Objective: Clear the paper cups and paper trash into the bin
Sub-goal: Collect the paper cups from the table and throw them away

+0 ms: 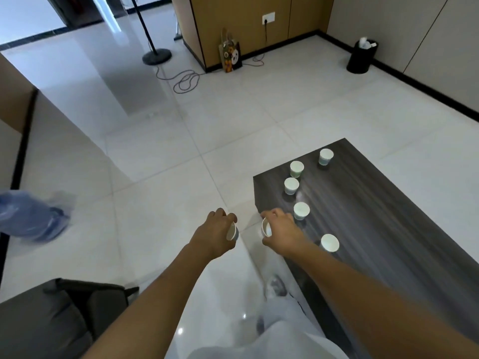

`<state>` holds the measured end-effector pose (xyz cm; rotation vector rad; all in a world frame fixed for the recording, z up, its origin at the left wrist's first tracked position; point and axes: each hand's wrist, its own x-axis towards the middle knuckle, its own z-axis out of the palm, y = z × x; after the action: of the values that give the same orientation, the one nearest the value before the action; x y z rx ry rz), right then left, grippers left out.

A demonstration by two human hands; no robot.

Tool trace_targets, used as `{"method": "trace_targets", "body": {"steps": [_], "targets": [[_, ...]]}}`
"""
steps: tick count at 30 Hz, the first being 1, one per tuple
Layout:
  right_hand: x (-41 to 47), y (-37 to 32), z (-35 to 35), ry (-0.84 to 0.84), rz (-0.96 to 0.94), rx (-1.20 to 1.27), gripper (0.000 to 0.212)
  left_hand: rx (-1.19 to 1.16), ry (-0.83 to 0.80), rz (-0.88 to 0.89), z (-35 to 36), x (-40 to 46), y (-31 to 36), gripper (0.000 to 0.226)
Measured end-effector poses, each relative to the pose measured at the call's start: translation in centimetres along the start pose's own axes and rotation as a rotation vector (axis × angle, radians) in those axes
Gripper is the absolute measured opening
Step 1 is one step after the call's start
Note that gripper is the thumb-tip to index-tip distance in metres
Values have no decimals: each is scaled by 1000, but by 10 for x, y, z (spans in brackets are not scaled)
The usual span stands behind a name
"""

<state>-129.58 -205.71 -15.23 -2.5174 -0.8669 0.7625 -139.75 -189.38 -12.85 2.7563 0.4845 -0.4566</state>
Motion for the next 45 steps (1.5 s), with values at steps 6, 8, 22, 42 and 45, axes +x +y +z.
{"method": "trace_targets", "body": {"steps": [6, 8, 22, 42, 45], "targets": [[132, -5, -45, 29, 49, -3, 64, -1, -10, 73, -54, 130, -35, 52], [182, -10, -66, 62, 72, 21, 63, 1, -6, 82, -83, 177, -49, 52], [457, -46, -181, 73, 150, 58, 65, 37, -32, 155, -233, 460, -145, 55], [745, 46, -355, 304, 611, 294, 66, 180, -204, 591, -373, 902, -84, 54], [786, 94, -402, 343, 660, 308, 66, 185, -212, 624, -383, 974, -37, 54]]}}
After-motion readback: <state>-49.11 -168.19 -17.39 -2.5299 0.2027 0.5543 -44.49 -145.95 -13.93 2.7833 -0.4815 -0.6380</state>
